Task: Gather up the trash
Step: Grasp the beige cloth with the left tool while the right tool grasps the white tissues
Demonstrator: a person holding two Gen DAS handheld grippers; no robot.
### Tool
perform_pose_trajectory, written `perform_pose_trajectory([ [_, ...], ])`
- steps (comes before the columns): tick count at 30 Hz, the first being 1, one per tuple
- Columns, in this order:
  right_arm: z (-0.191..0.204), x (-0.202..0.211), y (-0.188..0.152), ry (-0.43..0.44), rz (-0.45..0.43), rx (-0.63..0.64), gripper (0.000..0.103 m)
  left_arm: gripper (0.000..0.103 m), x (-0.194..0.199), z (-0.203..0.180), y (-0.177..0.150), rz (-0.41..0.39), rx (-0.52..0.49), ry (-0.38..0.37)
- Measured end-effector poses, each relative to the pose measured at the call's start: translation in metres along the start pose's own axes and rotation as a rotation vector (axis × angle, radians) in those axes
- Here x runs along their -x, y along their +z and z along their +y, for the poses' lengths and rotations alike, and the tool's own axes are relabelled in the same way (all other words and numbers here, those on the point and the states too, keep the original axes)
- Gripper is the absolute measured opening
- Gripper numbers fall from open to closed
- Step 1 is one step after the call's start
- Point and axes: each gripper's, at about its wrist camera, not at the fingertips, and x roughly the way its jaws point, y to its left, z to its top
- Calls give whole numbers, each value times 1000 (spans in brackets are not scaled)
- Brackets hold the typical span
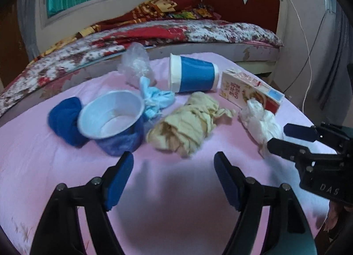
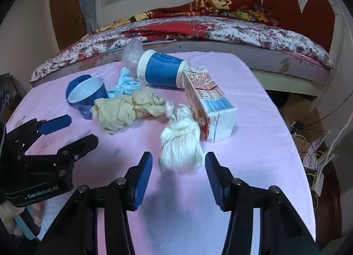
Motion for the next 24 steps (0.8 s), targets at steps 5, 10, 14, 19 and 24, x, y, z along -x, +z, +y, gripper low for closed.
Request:
perform_pose_trajectory([
  [5, -7, -16, 7, 21, 24, 2, 43, 76, -18, -9, 13, 12, -33, -10],
  [10, -9, -22, 12, 26, 30, 20, 43, 76, -31, -15, 23, 25, -56, -8],
  [14, -12, -27, 13, 51, 39, 12, 40, 74, -42, -14, 28, 65, -43, -30],
  [19, -11, -26, 8, 67, 34, -4, 33, 36, -47, -16, 26, 104, -10, -43],
  [24, -7, -18, 1, 68, 27, 1, 26, 26, -28, -23, 16, 60, 0, -26],
])
